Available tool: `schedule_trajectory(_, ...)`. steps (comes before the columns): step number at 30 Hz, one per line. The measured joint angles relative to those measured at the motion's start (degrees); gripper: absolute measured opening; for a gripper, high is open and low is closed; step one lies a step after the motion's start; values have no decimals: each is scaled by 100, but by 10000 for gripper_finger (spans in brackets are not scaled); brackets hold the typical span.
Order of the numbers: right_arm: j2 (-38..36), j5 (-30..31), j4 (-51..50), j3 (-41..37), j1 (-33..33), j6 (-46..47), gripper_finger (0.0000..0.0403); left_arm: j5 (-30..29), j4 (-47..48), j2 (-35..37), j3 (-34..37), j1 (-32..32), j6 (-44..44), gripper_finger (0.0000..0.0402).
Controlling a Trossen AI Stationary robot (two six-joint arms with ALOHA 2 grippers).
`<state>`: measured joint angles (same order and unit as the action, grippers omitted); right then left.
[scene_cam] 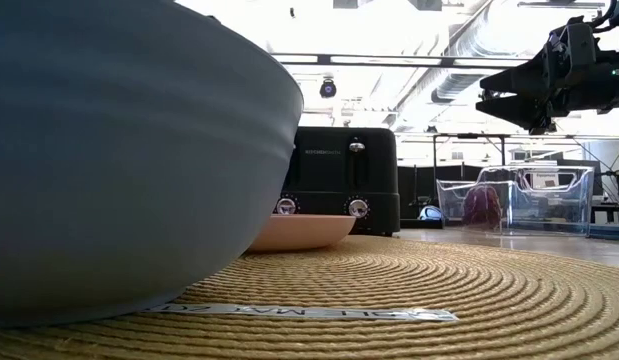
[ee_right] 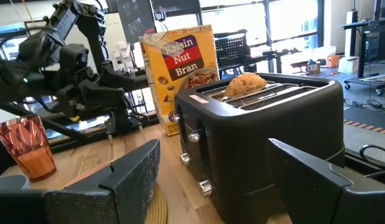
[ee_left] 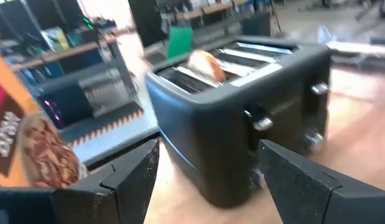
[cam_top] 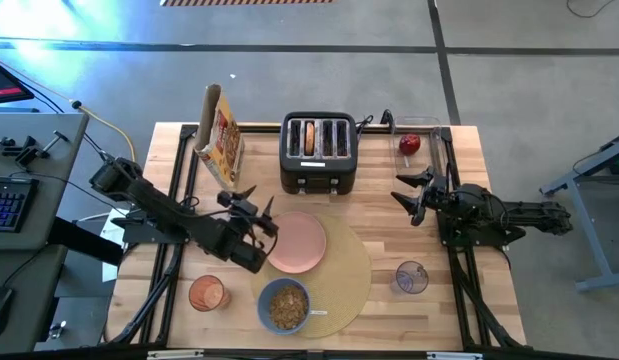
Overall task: Arrange a breakfast setting
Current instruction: Put the spoon on the bottom right of the place mat
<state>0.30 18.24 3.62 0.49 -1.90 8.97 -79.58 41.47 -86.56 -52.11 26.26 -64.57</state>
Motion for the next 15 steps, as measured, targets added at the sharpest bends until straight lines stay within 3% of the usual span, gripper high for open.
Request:
schedule_trajectory(5, 0, 1, 0, 0, 0, 0, 284, 853, -643, 0, -324, 0, 1138, 264)
schedule_trajectory(15, 0, 1, 112, 0, 0, 4, 284, 2967, -3383, 0, -532, -325, 4318, 264)
